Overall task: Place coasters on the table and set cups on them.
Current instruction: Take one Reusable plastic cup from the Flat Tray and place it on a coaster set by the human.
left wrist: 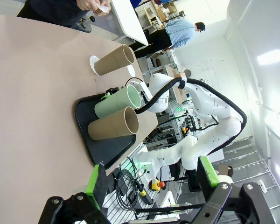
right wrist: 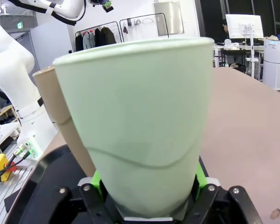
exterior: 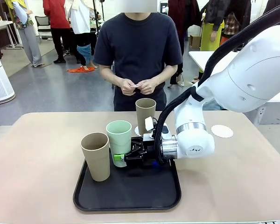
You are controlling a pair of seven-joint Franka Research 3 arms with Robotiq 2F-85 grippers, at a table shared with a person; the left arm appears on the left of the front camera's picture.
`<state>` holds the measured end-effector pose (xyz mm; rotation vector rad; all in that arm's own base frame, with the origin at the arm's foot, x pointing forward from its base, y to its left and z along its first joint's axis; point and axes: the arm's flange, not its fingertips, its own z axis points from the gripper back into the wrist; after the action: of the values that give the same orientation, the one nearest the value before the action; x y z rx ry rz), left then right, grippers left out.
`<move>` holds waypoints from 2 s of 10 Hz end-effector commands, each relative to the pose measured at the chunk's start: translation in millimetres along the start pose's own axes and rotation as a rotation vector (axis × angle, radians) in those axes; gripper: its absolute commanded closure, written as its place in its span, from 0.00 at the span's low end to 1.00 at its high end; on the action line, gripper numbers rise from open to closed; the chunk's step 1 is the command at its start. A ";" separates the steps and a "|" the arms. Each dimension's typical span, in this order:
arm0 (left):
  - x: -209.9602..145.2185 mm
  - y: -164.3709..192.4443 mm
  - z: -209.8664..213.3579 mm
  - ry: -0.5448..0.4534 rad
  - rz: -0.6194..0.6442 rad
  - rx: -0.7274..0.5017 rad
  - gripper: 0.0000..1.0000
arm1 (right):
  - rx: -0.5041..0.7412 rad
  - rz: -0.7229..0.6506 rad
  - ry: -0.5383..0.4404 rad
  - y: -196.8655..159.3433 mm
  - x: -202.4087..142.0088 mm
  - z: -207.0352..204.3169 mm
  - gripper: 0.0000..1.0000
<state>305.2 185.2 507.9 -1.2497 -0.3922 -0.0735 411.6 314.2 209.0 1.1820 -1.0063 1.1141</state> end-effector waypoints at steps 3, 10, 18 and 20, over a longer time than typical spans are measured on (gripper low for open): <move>-0.4 -1.9 1.8 -0.008 -0.005 -0.014 0.00 | -0.075 0.022 0.004 -2.2 24.2 20.2 0.90; -0.4 -1.9 1.8 -0.008 -0.005 -0.014 0.00 | -0.253 0.113 0.001 23.8 157.8 122.9 0.90; -0.4 -1.9 1.8 -0.008 -0.005 -0.014 0.00 | -0.252 0.102 -0.061 73.3 204.8 228.0 0.90; -0.4 -1.9 1.8 -0.008 -0.005 -0.014 0.00 | -0.323 0.134 0.043 66.9 214.7 207.8 0.90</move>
<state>305.2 185.3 507.7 -1.2499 -0.3919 -0.0731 376.4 126.4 455.9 0.8723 -1.2114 1.0267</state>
